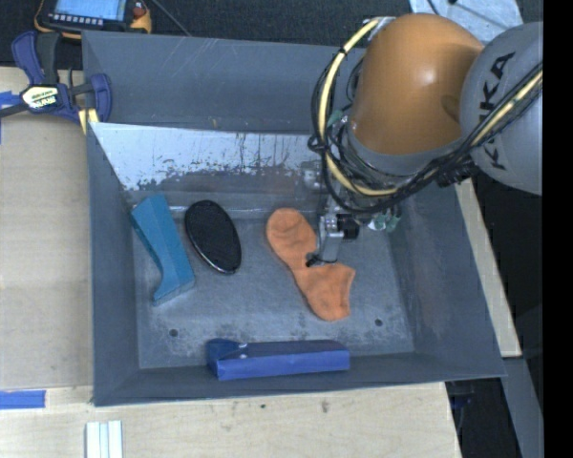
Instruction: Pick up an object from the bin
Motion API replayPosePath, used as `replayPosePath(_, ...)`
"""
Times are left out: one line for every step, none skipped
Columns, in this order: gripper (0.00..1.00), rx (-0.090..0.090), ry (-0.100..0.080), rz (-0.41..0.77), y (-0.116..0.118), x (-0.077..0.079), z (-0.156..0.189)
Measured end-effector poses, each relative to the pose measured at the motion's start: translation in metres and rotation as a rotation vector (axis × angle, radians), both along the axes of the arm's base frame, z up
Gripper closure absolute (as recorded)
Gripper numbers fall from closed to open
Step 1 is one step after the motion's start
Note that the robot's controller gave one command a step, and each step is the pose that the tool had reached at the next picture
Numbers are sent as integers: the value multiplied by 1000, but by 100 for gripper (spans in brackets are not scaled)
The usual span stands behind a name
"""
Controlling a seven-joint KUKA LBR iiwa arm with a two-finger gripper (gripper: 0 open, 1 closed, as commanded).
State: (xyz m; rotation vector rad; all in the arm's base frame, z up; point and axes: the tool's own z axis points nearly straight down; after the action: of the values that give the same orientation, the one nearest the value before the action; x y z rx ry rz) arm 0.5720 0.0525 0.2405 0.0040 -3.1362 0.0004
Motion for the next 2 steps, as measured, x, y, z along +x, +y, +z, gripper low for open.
replayPosePath(0,1,-9,-1,0,1,5)
replayPosePath(0,1,-11,-148,36,6,-40)
